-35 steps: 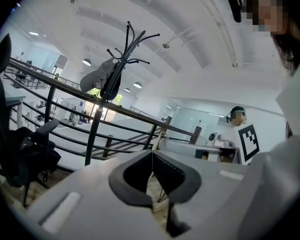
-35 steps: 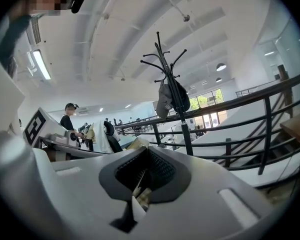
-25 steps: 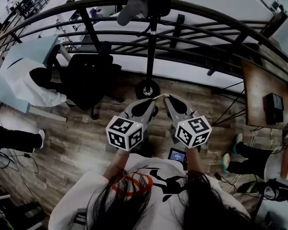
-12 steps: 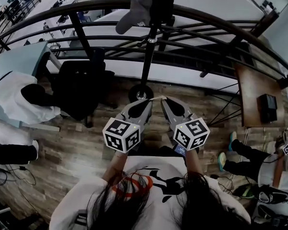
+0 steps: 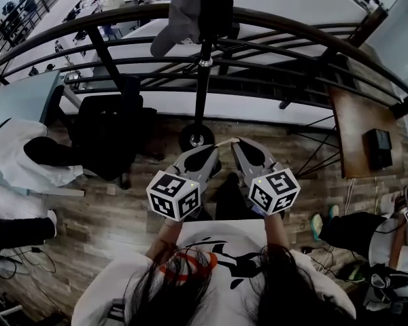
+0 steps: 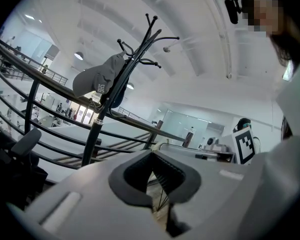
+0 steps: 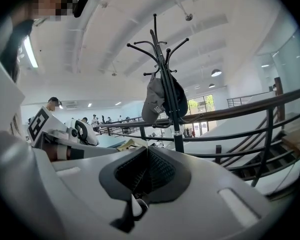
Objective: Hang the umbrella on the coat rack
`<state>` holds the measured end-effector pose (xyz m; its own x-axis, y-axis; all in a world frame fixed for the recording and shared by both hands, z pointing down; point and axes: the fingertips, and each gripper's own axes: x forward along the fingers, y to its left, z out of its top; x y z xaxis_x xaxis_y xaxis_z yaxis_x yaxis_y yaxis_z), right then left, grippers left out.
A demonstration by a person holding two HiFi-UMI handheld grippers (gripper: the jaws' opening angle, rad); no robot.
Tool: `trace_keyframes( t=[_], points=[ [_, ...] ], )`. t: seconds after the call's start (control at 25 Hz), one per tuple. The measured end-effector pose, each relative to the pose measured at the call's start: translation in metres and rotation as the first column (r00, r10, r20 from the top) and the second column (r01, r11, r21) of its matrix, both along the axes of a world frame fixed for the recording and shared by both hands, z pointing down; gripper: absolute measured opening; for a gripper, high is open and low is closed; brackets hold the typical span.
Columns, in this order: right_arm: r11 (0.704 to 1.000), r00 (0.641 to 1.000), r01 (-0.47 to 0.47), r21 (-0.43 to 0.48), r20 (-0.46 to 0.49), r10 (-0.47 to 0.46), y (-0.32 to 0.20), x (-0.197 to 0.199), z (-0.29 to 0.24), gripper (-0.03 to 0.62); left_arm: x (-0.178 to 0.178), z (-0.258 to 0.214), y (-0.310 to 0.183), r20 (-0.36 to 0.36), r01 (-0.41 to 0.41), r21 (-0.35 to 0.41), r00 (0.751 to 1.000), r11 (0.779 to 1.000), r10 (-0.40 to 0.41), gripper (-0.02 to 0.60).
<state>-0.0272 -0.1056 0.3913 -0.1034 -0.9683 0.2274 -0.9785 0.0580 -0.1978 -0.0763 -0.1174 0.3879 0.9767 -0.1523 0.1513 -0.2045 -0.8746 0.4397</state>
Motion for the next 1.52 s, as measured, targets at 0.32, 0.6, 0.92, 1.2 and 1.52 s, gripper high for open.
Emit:
trace_keyframes(
  t=[0.32,0.6,0.92,1.2,1.52],
  points=[
    [1.000,1.000,0.006,0.020,0.029,-0.007,-0.025,0.062,0.003,0.026,0.054,-0.005,-0.021,-0.009,0.005,-0.017,1.000,1.000,-0.005,0.000],
    [0.995,0.994,0.098,0.016,0.043,-0.098,-0.057,0.116,0.011,0.026,0.111,0.003,-0.055,0.015,0.091,-0.031,0.996,0.995,-0.091,0.000],
    [0.979,0.979,0.196,0.059,0.036,-0.198,-0.100,0.182,-0.004,0.026,0.175,-0.008,-0.093,-0.014,0.190,-0.058,0.982,0.980,-0.191,0.000],
    [0.958,0.962,0.270,0.100,0.006,-0.272,-0.131,0.227,-0.015,0.026,0.220,-0.018,-0.114,-0.025,0.254,-0.034,0.967,0.967,-0.255,0.000],
    [0.934,0.943,0.333,0.129,-0.020,-0.333,-0.165,0.256,-0.033,0.025,0.249,-0.041,-0.138,-0.033,0.300,0.000,0.953,0.954,-0.300,0.000]
  ],
)
